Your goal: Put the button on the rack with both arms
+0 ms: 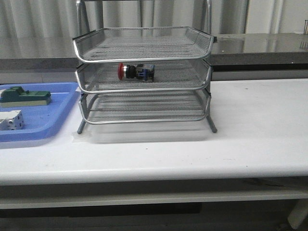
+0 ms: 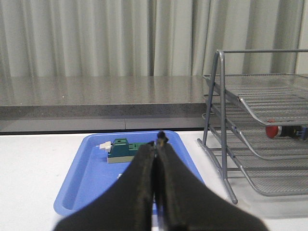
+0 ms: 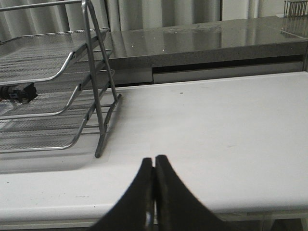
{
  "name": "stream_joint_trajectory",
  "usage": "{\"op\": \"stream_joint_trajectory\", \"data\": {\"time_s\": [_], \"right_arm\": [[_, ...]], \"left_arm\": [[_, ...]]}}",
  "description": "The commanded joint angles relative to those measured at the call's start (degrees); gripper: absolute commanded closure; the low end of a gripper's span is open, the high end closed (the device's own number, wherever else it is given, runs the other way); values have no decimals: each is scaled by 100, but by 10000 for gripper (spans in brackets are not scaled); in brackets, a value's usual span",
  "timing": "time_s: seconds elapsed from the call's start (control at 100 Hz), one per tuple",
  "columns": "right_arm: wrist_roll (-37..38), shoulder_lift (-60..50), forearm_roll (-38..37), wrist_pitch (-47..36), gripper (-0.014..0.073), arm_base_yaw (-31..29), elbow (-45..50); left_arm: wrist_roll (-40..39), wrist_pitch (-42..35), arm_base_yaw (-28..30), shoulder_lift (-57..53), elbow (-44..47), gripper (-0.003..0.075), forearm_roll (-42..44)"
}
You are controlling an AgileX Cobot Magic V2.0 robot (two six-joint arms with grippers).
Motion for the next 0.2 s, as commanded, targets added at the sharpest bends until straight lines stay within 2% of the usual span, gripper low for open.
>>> {"op": "stream_joint_trajectory", "data": {"time_s": [0.0, 0.19], "right_arm": [[7, -118, -61, -464, 651, -35, -114], [7, -118, -61, -464, 651, -35, -114]], "left_arm": [[-35, -440, 11, -182, 316, 741, -60], [-35, -440, 11, -182, 316, 741, -60]]}}
